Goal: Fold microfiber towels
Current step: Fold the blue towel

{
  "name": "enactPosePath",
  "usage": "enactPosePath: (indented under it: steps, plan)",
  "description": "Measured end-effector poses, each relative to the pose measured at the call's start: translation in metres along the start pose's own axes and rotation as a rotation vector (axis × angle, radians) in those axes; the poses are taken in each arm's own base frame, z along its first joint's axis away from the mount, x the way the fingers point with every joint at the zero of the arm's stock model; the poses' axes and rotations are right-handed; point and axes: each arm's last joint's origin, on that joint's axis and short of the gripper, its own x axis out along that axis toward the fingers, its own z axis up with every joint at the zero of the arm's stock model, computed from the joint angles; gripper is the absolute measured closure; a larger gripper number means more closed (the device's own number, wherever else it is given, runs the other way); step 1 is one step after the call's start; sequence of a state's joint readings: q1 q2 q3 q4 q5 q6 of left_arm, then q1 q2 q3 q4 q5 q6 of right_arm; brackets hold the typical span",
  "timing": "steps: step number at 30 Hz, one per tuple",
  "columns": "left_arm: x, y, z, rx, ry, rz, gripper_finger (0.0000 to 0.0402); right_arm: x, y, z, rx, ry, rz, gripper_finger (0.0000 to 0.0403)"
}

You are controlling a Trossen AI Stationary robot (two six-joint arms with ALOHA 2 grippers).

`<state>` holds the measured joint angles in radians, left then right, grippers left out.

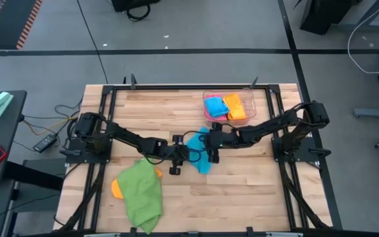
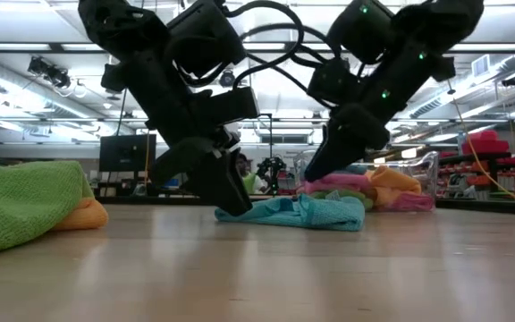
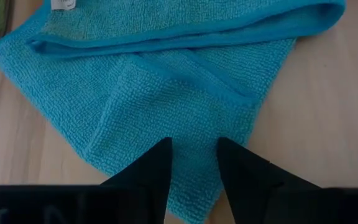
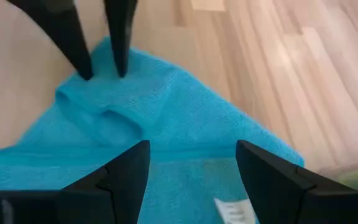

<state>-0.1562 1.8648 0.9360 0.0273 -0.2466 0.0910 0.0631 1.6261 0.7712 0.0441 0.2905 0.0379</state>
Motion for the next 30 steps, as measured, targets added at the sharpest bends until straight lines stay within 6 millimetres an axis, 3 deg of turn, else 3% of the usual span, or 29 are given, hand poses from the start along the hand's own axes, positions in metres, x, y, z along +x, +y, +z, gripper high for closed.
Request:
enactPosePath:
  steps: [6, 13, 23, 30]
  plan:
    - [0.0, 0.0, 0.0, 0.0, 0.0, -0.001, 0.0272, 0.006, -0.015, -0.009, 0.05, -0.044, -0.039, 0.0155]
    - [0.0, 0.001, 0.0, -0.002, 0.001, 0.001, 0.027, 0.012, -0.017, -0.02, 0.079, -0.101, -0.058, 0.0155]
    - [0.0, 0.001, 0.0, -0.004, 0.001, 0.001, 0.0277, 0.041, -0.016, -0.027, 0.063, -0.096, -0.112, 0.0157]
    - [0.0, 0.0, 0.0, -0.002, 0.001, 0.0, 0.0273, 0.046, -0.019, -0.033, 0.105, -0.067, -0.094, 0.0209]
